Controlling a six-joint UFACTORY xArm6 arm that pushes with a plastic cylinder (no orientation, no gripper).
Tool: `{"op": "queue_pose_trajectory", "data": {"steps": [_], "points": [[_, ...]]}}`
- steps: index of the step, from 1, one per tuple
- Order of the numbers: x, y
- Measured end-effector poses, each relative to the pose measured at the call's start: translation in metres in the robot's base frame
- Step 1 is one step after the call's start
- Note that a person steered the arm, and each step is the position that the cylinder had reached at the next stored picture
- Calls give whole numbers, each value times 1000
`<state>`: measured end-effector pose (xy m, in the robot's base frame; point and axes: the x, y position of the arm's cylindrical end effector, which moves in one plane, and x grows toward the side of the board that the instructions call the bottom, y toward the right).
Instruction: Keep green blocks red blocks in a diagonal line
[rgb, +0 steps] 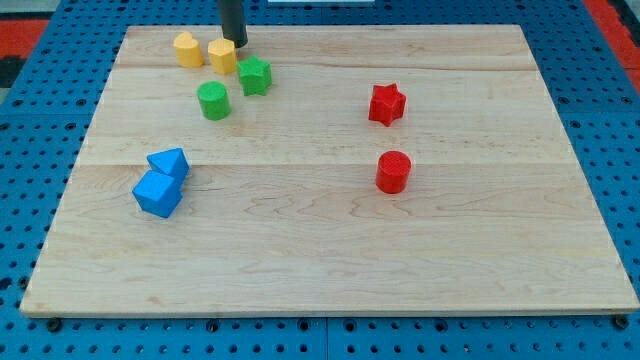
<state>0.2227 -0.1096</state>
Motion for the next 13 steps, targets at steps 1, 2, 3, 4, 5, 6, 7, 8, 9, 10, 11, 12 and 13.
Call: {"op": "queue_pose_trajectory", "data": {"steps": [1,2,3,4,5,6,7,8,9,10,11,12,13], "points": [[-1,76],[11,34],[32,0],[43,-28],[57,-3],[50,14],[38,39],[53,53],[78,16],[81,54],[79,163],[94,184],[148,174]]}}
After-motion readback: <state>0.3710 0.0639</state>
